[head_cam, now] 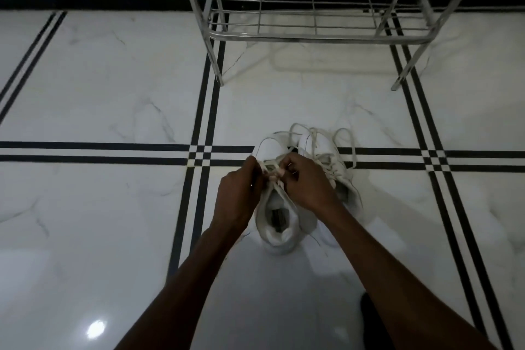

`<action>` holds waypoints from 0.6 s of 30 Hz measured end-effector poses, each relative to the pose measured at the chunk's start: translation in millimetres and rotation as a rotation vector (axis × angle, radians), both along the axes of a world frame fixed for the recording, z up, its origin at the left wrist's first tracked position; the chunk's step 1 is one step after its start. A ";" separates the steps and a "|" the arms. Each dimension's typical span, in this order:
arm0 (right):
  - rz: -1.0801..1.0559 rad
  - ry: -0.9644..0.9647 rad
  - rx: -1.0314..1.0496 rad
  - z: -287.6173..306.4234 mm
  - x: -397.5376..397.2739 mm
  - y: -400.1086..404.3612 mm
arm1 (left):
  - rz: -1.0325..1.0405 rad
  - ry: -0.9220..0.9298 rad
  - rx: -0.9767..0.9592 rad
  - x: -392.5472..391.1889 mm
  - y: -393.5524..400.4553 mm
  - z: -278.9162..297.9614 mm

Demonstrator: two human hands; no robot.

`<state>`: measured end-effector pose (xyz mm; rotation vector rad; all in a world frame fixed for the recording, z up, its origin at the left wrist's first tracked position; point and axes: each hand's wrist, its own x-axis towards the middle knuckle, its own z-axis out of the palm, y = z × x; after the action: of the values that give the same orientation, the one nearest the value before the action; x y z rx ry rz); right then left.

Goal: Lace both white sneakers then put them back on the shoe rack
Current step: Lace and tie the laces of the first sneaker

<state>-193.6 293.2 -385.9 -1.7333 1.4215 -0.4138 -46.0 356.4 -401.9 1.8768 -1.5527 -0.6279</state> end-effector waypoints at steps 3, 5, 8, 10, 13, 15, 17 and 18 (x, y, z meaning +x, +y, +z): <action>-0.077 -0.027 -0.068 2.1 5.1 9.1 | -0.006 -0.024 -0.030 -3.5 0.2 6.0; -0.133 -0.068 -0.108 2.8 10.7 12.4 | 0.012 -0.027 -0.046 -5.2 -2.1 7.8; -0.149 -0.119 -0.132 0.3 15.7 13.6 | 0.034 -0.057 -0.074 -7.2 -4.3 6.5; -0.133 -0.105 -0.070 -1.9 15.4 15.6 | 0.046 -0.049 -0.069 -9.1 1.7 5.6; -0.144 -0.135 0.160 -1.4 12.0 18.1 | 0.093 0.023 -0.013 -10.1 9.1 4.2; -0.180 -0.165 0.230 -1.3 6.9 15.6 | 0.160 0.187 0.005 -8.0 8.1 8.5; -0.201 -0.193 0.199 3.8 2.1 11.1 | 0.189 0.360 -0.004 -4.0 3.5 21.2; -0.204 -0.221 0.181 6.1 0.5 9.5 | 0.183 0.404 -0.014 -1.4 0.4 29.0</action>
<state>-193.1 302.7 -379.8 -1.3606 1.4314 -0.5507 -47.4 356.8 -372.9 1.7247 -1.1116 -0.8476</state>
